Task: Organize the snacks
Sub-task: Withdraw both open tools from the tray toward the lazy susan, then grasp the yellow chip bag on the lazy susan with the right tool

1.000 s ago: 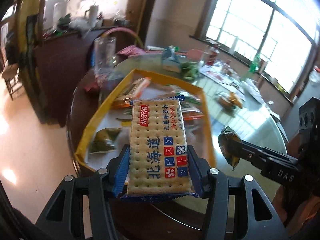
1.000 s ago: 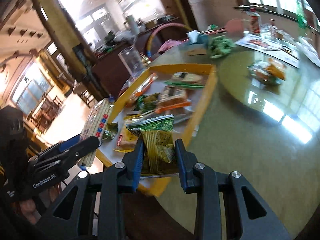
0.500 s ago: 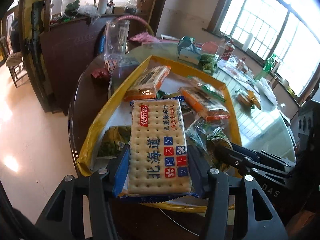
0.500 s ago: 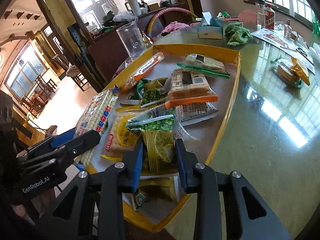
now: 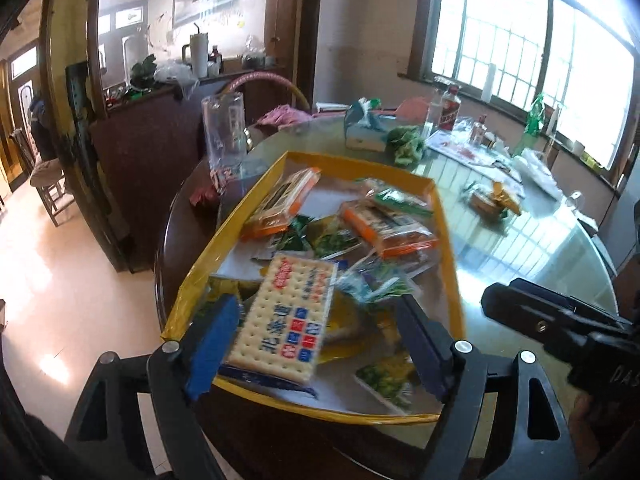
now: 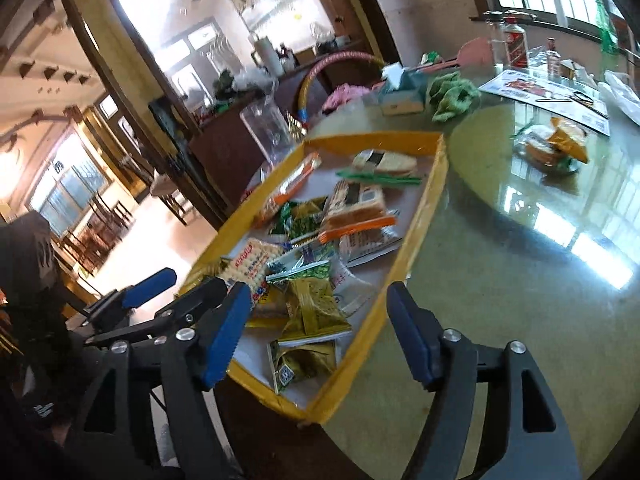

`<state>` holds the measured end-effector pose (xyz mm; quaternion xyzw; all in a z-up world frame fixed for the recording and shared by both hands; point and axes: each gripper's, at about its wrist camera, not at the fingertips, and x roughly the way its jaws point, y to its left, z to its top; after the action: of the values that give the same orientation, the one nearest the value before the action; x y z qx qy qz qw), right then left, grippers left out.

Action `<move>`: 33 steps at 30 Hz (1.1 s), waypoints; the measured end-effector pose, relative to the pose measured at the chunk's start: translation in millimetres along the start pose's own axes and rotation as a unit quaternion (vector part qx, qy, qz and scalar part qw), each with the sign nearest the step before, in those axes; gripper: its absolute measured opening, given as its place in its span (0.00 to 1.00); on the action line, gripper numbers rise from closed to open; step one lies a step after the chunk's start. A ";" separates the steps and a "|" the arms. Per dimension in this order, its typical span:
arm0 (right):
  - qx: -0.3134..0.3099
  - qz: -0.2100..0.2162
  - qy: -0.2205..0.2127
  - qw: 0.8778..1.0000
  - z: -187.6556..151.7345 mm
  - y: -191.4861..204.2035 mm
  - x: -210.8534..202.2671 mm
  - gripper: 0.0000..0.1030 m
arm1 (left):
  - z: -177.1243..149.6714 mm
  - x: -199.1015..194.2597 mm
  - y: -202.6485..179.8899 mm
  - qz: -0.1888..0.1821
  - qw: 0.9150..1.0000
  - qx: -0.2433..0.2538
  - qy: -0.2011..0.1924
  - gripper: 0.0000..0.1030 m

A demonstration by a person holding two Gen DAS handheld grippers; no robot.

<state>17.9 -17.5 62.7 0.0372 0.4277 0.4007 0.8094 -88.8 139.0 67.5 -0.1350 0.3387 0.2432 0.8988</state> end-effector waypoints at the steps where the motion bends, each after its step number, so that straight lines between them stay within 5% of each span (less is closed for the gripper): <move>1: 0.006 0.007 -0.009 1.000 -0.6 -5.7 -9.0 0.71 | 0.3 -2.7 -3.0 -0.005 1.000 0.000 -0.002 0.78; 8: 0.008 -0.012 -0.030 0.999 6.4 -51.4 -49.4 0.74 | 3.9 -10.1 -36.3 -0.051 0.999 0.009 -0.004 0.79; 11: 0.043 -0.065 -0.019 0.997 6.5 -82.1 -55.0 0.74 | 3.4 -8.7 -52.4 -0.066 0.998 0.018 0.002 0.79; 20: 0.132 -0.089 -0.009 0.987 18.2 -159.4 -56.4 0.74 | -1.9 -7.5 -83.6 -0.092 0.994 0.050 0.015 0.79; 25: 0.144 -0.124 -0.005 0.982 52.7 -183.1 -45.2 0.74 | 0.5 -4.6 -82.6 -0.098 0.994 0.042 0.018 0.79; 29: 0.113 -0.189 0.015 0.975 54.0 -188.9 -22.8 0.74 | 4.8 -0.7 -80.4 -0.104 0.994 0.029 0.022 0.79; 33: 0.110 -0.203 0.044 0.972 51.6 -204.6 2.3 0.74 | 8.3 3.3 -85.0 -0.113 0.993 0.030 0.026 0.79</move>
<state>182.1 -139.7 11.3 0.0208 0.5026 0.1798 0.8454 -37.2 71.6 78.0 -0.1519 0.3517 0.1264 0.9150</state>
